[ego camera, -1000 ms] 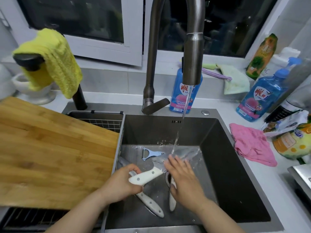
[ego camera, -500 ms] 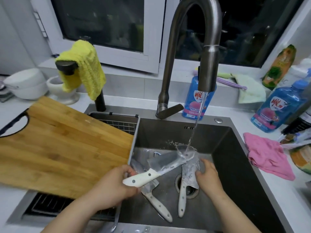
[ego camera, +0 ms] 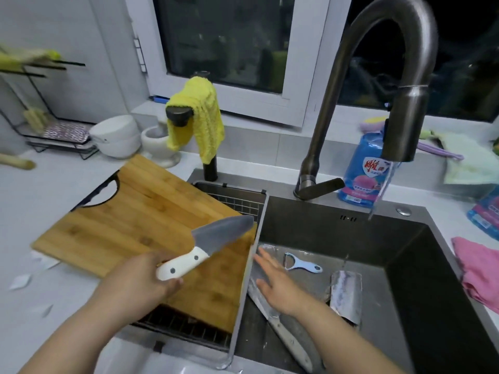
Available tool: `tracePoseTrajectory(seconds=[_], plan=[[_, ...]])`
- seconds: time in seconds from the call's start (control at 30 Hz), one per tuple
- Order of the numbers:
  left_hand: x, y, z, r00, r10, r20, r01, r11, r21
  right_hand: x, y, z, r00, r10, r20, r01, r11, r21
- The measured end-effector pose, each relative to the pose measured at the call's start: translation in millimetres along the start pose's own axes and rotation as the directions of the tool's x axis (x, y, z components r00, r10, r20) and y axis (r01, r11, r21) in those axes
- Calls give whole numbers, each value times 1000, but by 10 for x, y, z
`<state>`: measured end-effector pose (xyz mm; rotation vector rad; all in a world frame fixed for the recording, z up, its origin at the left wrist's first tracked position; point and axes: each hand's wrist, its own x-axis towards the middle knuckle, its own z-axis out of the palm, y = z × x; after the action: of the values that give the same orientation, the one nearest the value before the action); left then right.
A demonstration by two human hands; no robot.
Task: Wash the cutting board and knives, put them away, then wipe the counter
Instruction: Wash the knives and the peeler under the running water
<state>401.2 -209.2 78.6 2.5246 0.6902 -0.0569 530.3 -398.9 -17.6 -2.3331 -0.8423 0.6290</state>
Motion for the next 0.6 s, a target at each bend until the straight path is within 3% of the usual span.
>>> tracePoseTrajectory(seconds=[0.2,0.6], plan=[[143,-185,251,998,-40,-58,46,992,115,81,-60,57,997,-57,54,63,991,-115],[510,-26,784,995,-90,50,90,996,-2,72,-66,67,997,-48,59,55,992,-110]])
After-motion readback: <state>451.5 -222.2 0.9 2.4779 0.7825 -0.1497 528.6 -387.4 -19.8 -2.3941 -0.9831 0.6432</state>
